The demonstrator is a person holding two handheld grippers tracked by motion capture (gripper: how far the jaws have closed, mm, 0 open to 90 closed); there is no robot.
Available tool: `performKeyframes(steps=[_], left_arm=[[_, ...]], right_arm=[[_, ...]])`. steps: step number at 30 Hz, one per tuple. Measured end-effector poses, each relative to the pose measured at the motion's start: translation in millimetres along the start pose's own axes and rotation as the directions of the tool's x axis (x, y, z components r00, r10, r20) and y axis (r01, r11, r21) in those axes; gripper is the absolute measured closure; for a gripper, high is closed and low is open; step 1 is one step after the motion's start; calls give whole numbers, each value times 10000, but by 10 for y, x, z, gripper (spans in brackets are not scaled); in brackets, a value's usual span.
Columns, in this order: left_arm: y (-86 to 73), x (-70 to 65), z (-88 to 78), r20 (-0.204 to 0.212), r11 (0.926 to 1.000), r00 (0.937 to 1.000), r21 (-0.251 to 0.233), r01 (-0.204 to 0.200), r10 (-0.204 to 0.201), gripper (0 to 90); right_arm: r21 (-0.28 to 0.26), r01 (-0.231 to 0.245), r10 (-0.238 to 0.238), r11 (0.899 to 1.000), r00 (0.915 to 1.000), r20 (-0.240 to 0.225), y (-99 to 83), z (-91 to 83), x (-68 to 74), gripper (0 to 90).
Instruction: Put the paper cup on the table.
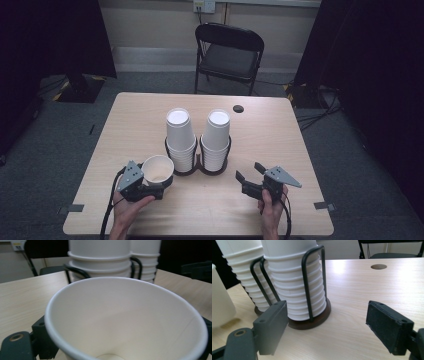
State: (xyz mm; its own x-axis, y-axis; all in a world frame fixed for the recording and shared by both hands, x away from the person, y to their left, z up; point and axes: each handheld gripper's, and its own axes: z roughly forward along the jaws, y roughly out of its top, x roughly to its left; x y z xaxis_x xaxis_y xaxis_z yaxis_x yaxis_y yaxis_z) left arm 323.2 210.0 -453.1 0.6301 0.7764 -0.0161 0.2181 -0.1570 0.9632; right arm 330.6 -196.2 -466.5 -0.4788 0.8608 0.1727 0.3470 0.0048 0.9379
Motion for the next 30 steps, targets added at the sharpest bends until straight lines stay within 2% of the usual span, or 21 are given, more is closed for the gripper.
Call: performKeyframes(steps=[1,6,7,10,13,15,18,23,26,27,30], left_arm=[[8,60,-17,-103,10000,9999,-44,77,-78,96],[15,157,-28,-514,10000,9987,-4,45,-45,95],[15,199,-43,-698,9998,9973,-79,207,-212,95],[22,240,-58,-851,9991,9956,-190,369,-384,94],[44,298,-58,-985,9988,9941,-236,432,-453,94],[59,339,-41,-1189,9981,9914,-341,517,-555,93],[62,367,-24,-1165,9976,9912,-370,588,-627,93],[62,462,46,-1474,9968,9860,-323,735,-775,90],[63,475,83,-1501,9968,9855,-220,763,-788,88],[60,483,123,-1592,9979,9851,-65,648,-650,86],[60,502,162,-1566,9975,9851,-116,702,-711,84]], right_arm=[[42,166,-167,9999,9995,257,-28,7,6,172],[23,280,-280,9996,9992,282,-97,25,0,160],[-2,288,-288,9996,9987,413,-130,34,-3,160],[47,246,-248,9997,9986,464,-159,37,-7,160],[-2,389,-388,9992,9970,675,-202,35,-9,160],[-113,308,-299,9995,9973,672,-219,26,-15,155],[-249,310,-290,9992,9965,785,-252,23,-23,152],[-277,384,-362,9989,9966,742,-288,14,-14,142],[-155,499,-487,9986,9962,719,-284,26,-6,141],[-172,545,-531,9984,9956,766,-287,18,0,140],[-308,469,-443,9984,9960,781,-291,6,-3,140]])
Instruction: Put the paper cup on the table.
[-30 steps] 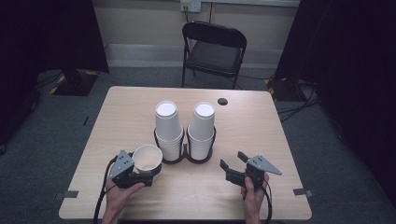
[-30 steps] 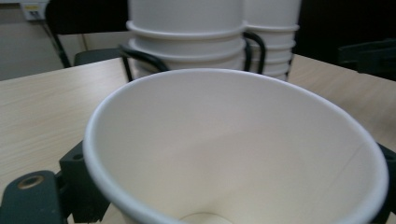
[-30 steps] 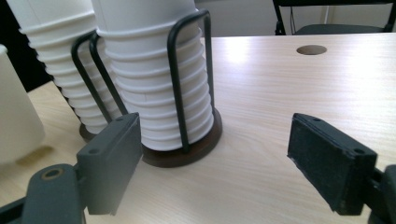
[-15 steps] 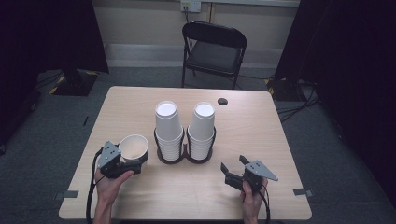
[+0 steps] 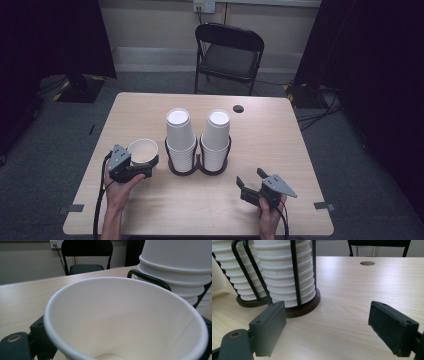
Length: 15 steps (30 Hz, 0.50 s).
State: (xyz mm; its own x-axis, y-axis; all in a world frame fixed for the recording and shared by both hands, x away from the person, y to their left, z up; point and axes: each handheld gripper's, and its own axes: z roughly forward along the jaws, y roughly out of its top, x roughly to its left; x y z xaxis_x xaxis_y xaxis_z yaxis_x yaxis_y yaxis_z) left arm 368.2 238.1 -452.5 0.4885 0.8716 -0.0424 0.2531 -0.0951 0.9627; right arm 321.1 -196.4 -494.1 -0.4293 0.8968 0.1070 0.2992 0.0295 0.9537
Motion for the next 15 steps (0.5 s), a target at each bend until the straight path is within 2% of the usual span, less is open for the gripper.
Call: performKeyframes(steps=[4,9,13,15], left_arm=[[12,59,94,-3,9998,9998,-29,175,-175,83],[35,164,203,-179,9991,9990,-63,411,-412,83],[65,191,285,-368,9998,9991,-41,202,-203,79],[62,198,312,-478,9997,9986,25,243,-242,77]], right_arm=[[-221,152,-151,9996,9999,41,-11,-22,10,137],[-189,214,-214,9996,9998,12,-9,-17,20,138],[-180,293,-294,9994,9996,-36,-9,-16,22,138],[-182,257,-258,9995,9997,-25,-9,-16,22,138]])
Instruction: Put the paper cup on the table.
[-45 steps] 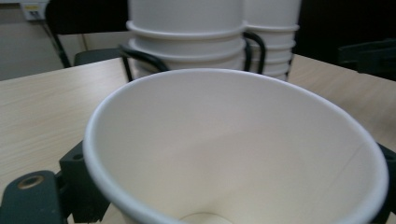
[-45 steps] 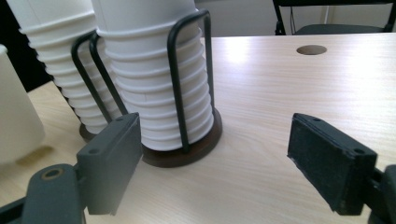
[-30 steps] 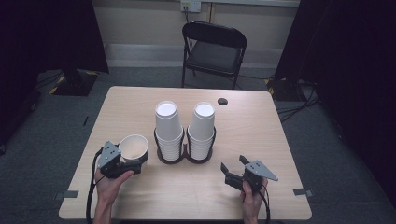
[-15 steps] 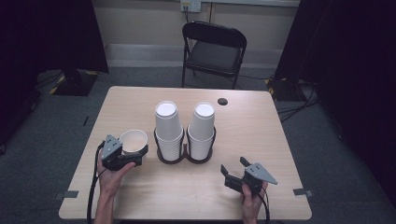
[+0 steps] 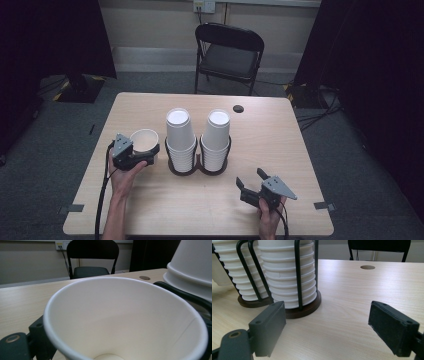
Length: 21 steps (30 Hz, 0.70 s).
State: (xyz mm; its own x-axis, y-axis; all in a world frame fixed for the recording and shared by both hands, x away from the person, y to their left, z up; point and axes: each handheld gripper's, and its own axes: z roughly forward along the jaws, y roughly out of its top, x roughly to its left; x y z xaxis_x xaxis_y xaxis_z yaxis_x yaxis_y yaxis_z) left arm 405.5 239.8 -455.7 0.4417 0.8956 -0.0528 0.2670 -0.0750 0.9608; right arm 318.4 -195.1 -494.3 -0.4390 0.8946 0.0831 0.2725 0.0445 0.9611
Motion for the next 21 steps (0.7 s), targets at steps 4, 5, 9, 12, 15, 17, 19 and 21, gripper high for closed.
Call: performKeyframes(steps=[4,5,9,12,15,17,19,21], left_arm=[[-21,56,105,-131,9996,9998,206,178,-175,79],[-21,56,105,-131,9996,9998,206,178,-175,79],[-54,88,191,-176,9993,9996,313,209,-203,79],[-75,97,222,-295,9986,9995,499,148,-134,79],[-104,92,236,-268,9983,9996,571,136,-121,79],[-118,87,241,-325,9977,9994,664,143,-121,81],[-139,85,246,-326,9960,9995,899,25,4,105],[-165,79,258,-409,9940,9991,1095,-69,115,113]], right_arm=[[-29,58,-58,10000,10000,-36,-2,-2,-1,138],[-29,58,-58,10000,10000,-36,-2,-2,-1,138],[-8,35,-35,10000,10000,-35,-1,0,-2,138],[-14,64,-64,10000,10000,-56,-1,0,-1,139],[10,30,-30,10000,10000,-66,0,0,-1,139],[9,40,-40,10000,10000,-64,0,0,0,139],[-3,55,-55,10000,10000,-59,0,0,0,139],[-1,52,-52,10000,10000,-68,0,0,0,139]])
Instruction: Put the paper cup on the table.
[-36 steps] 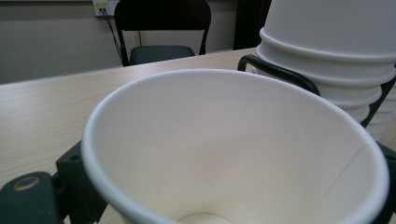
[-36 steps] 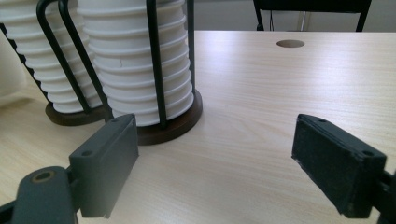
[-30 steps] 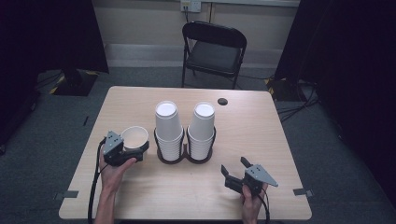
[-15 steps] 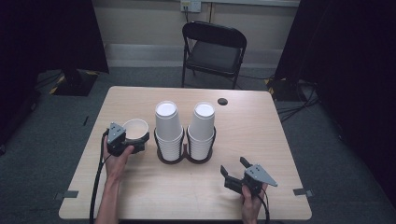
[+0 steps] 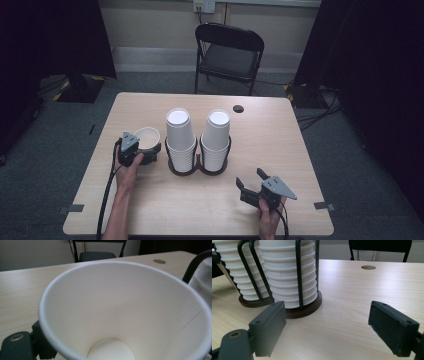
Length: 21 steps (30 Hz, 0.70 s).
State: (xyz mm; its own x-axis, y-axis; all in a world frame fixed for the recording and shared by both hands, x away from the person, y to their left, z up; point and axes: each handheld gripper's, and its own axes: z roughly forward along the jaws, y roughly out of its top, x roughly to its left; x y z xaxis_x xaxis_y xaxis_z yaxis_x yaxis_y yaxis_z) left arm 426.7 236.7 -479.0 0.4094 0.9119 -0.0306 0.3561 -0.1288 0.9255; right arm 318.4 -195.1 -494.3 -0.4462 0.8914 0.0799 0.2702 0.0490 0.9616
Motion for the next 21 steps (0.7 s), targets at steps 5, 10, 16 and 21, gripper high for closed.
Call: performKeyframes(steps=[5,10,16,21], left_arm=[[-48,5,18,-34,9995,10000,318,71,-69,134],[-98,7,21,-92,9975,9999,701,-63,70,153],[-132,-49,26,-262,9933,9989,1099,-364,395,154],[-184,-52,-5,-299,9936,9992,1106,-218,252,154]], right_arm=[[-11,8,-8,10000,10000,0,-1,-1,-2,139],[-6,-8,8,10000,10000,-17,-1,-1,-2,139],[-5,0,0,10000,10000,-23,-1,0,-2,139],[3,-17,17,10000,10000,-51,-1,0,-2,139]])
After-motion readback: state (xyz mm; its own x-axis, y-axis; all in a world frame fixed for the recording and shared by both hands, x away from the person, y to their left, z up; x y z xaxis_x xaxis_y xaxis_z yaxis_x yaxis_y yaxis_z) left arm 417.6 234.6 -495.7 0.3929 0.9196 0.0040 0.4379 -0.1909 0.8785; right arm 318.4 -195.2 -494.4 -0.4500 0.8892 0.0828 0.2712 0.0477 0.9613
